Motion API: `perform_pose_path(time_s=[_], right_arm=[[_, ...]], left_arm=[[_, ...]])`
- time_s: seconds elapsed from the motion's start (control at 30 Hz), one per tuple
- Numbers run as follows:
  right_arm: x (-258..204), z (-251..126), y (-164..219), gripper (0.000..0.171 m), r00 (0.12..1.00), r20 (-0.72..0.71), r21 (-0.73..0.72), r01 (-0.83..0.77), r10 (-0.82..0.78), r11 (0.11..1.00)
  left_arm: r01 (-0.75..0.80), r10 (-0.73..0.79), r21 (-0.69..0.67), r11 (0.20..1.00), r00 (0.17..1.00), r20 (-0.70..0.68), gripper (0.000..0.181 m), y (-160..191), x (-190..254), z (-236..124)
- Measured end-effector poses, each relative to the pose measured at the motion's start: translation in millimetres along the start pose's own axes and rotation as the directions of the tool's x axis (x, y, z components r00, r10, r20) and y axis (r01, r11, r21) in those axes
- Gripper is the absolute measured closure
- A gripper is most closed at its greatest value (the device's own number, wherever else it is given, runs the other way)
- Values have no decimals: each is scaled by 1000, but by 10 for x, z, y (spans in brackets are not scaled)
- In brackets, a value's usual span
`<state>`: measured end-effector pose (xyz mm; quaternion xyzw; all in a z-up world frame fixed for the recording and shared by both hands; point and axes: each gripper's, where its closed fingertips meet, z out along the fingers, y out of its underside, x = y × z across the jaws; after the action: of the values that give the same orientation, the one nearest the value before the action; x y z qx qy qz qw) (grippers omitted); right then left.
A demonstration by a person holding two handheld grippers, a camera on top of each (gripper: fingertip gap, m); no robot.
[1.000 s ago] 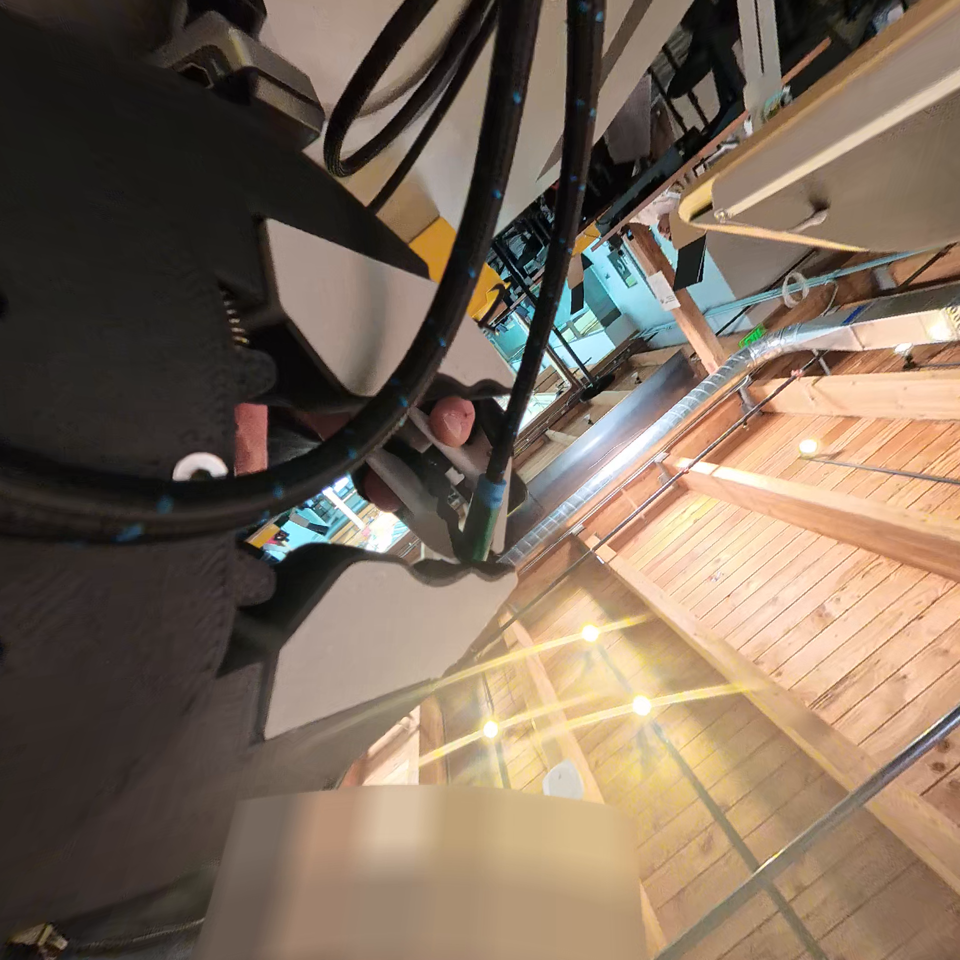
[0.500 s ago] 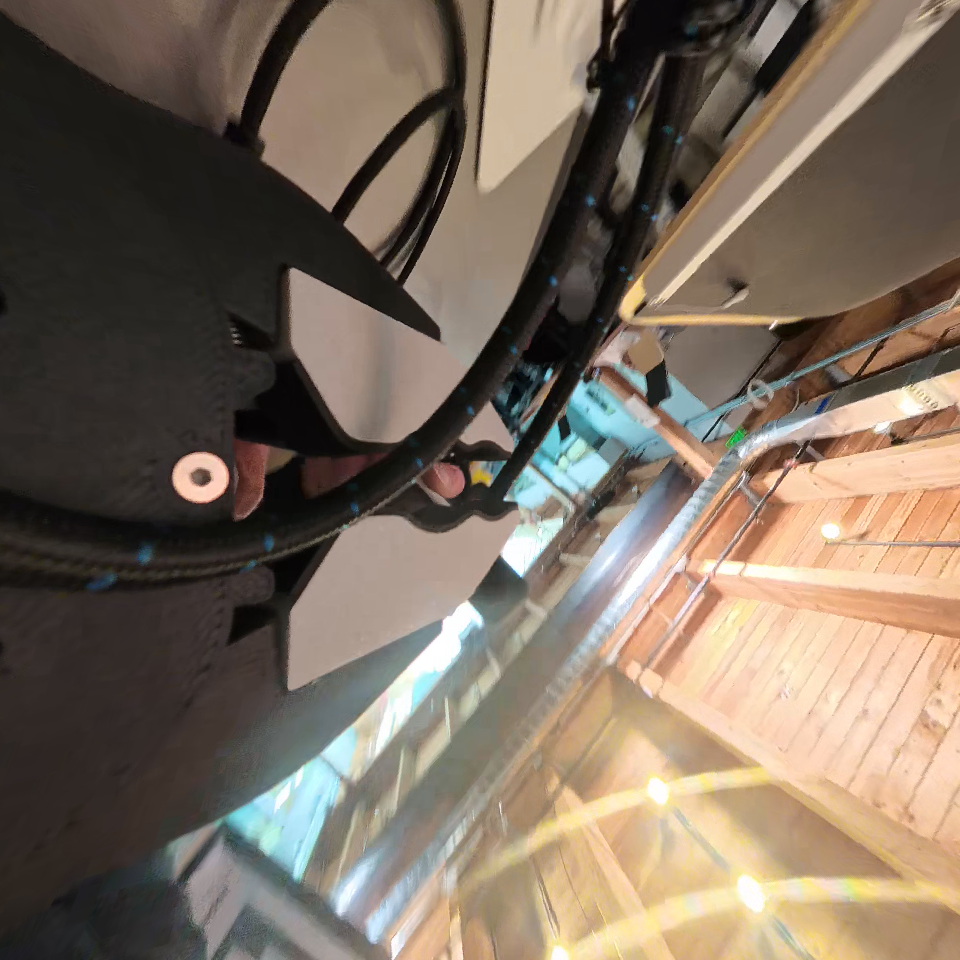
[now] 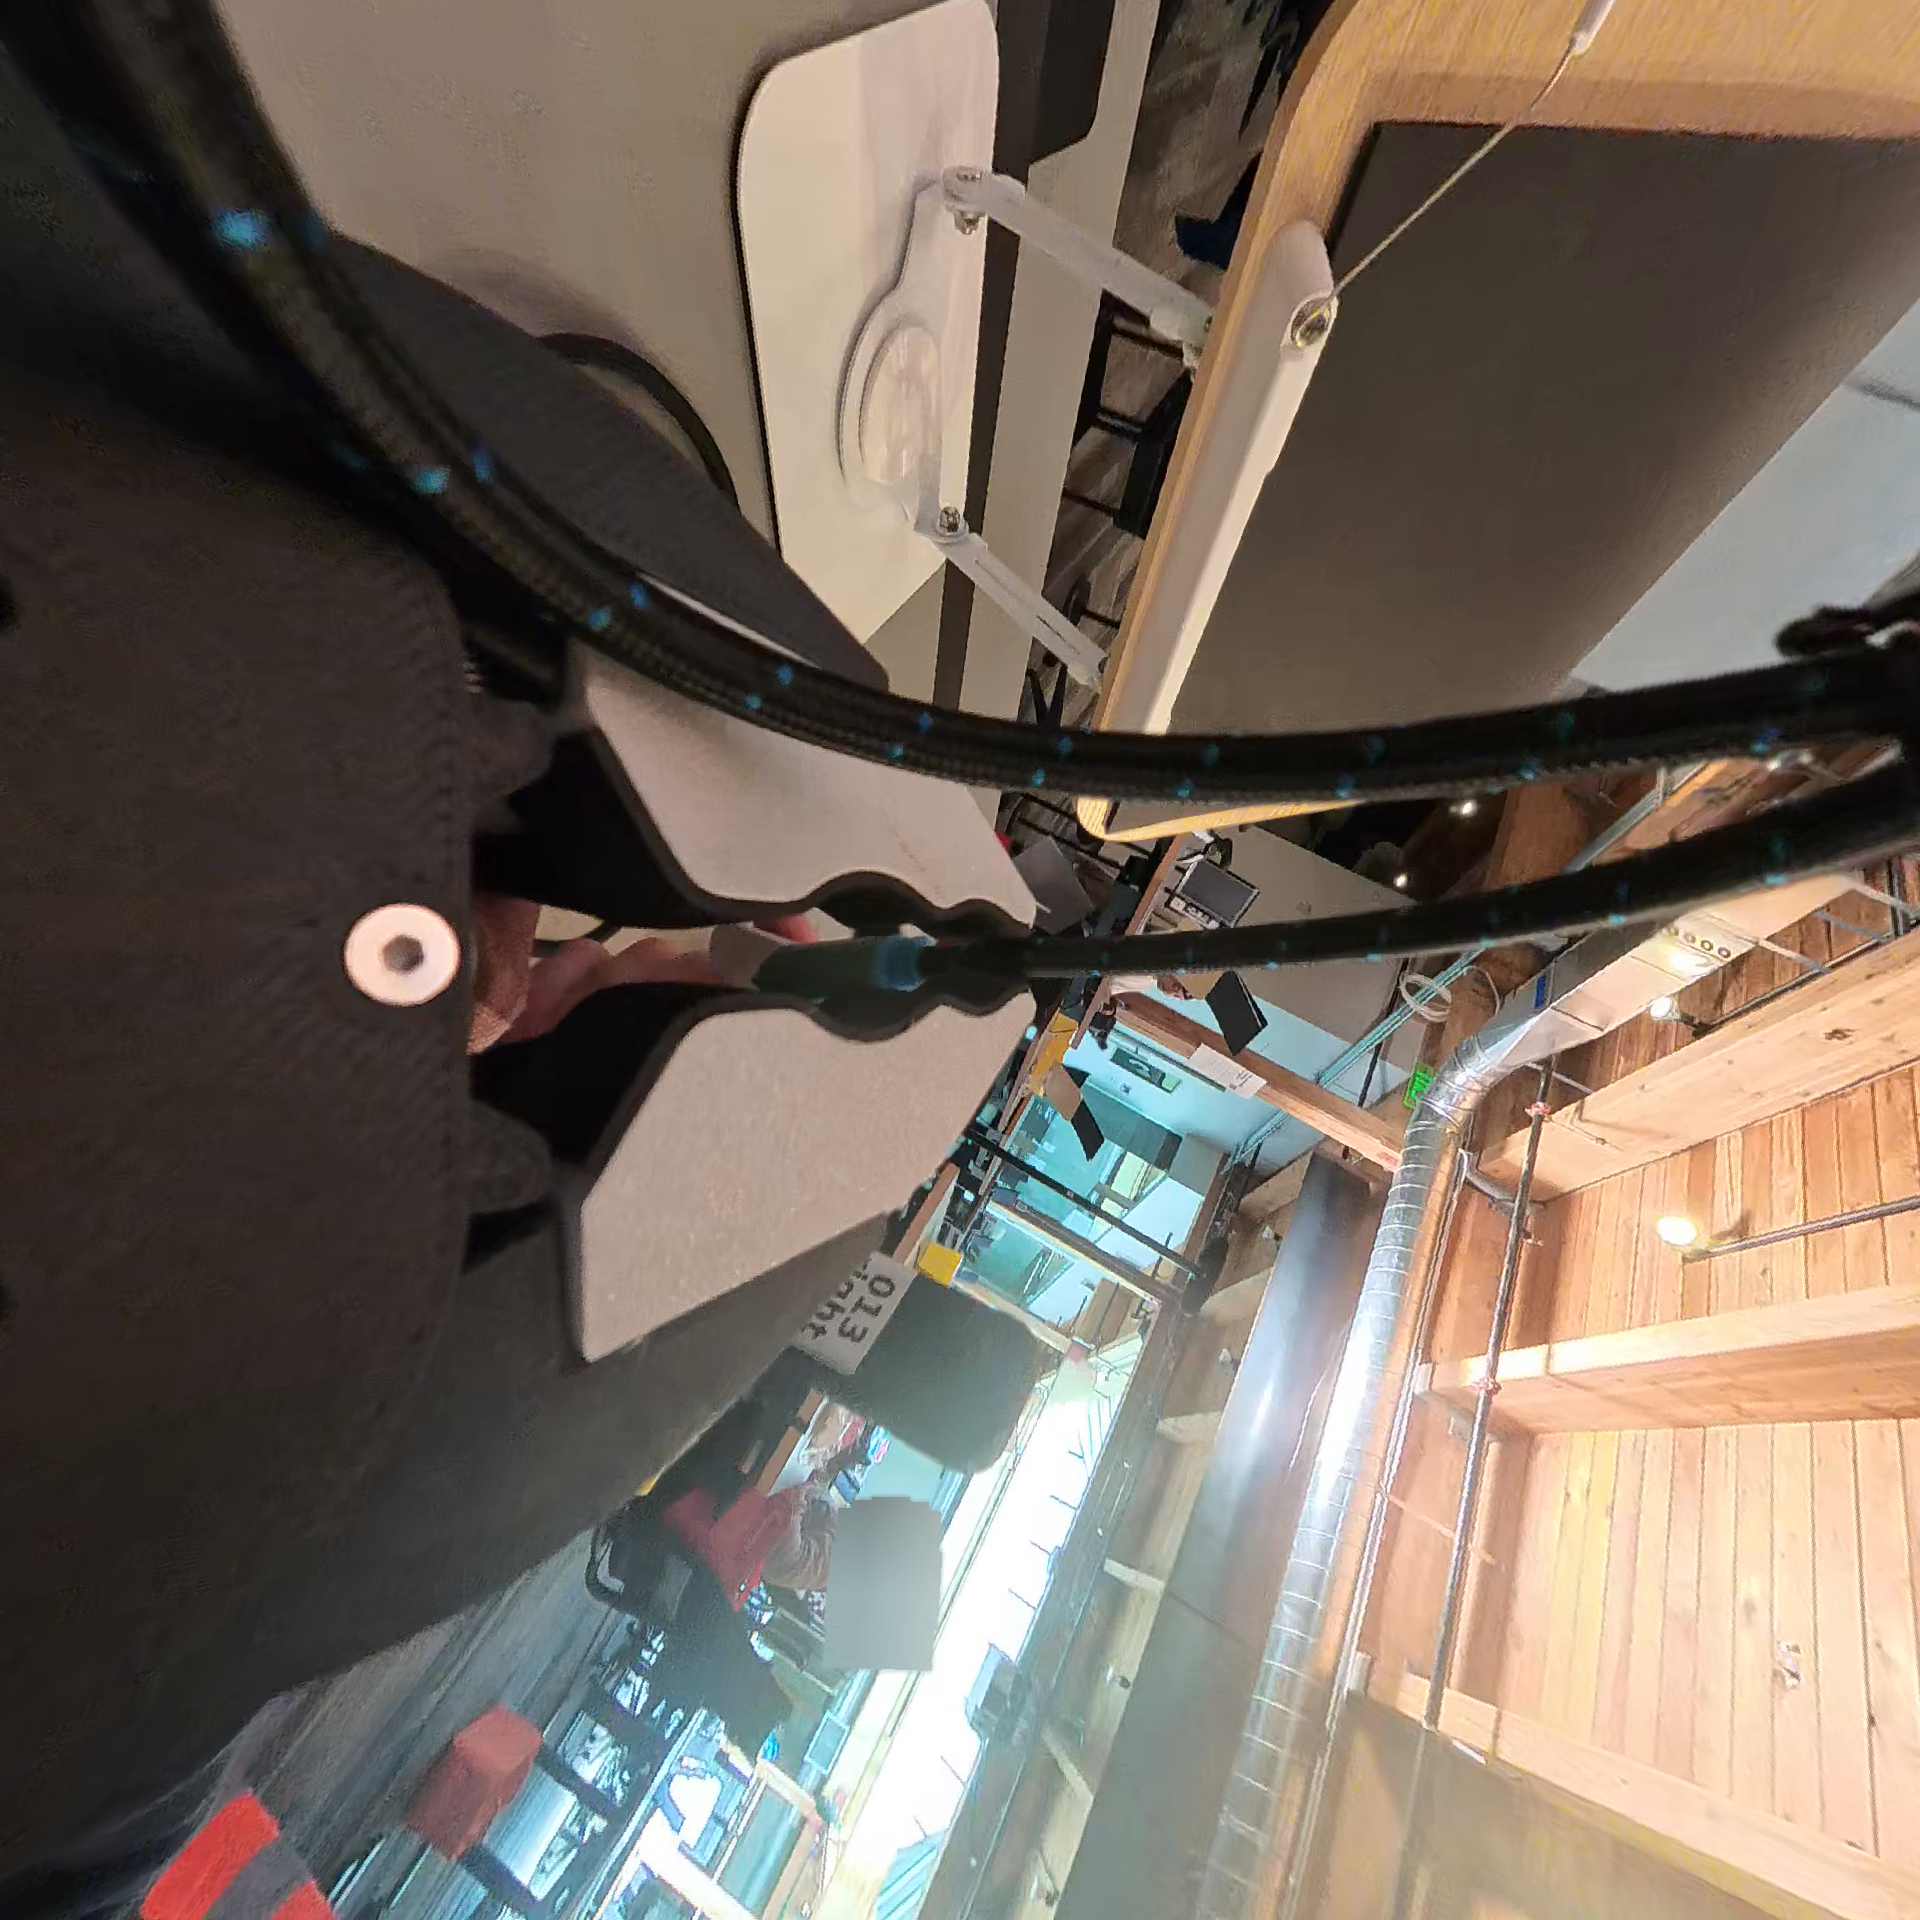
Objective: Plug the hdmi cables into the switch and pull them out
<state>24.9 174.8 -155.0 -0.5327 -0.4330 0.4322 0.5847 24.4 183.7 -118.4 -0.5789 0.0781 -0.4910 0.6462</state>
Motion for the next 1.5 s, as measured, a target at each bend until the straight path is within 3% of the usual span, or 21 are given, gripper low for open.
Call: perform_pose_path(time_s=[0.03,0.23,0.4,0.67,0.77,0.97,1.17,1.37,1.5], right_arm=[[-7,18,10,145,1000,-13,-9,26,-26,1000],[27,69,-27,153,990,-103,18,100,-98,995],[-67,8,-92,154,1000,25,60,1,-2,998],[-267,-228,-117,154,966,255,16,-56,50,998],[-325,-263,-130,154,954,296,14,-60,53,998],[-398,-250,51,154,940,334,-97,-36,67,995],[-465,-262,177,153,931,359,-180,8,58,984],[-526,-227,242,153,924,378,-204,20,60,979],[-521,-235,151,153,926,375,-155,17,43,988]], left_arm=[[-8,8,0,1000,1000,11,177,1,-6,-1],[-7,6,34,999,999,35,177,-75,-20,-26],[-68,68,3,998,997,-31,176,-85,41,-46],[-429,361,-191,883,880,-310,126,296,262,-166],[-470,395,-224,854,865,-309,114,312,179,-174],[-512,398,-232,827,825,-401,116,363,311,-220],[-617,417,-270,739,733,-537,129,483,460,-330],[-482,307,-216,849,783,-541,126,411,610,-232],[-598,464,-196,778,756,-462,116,380,442,-146]])
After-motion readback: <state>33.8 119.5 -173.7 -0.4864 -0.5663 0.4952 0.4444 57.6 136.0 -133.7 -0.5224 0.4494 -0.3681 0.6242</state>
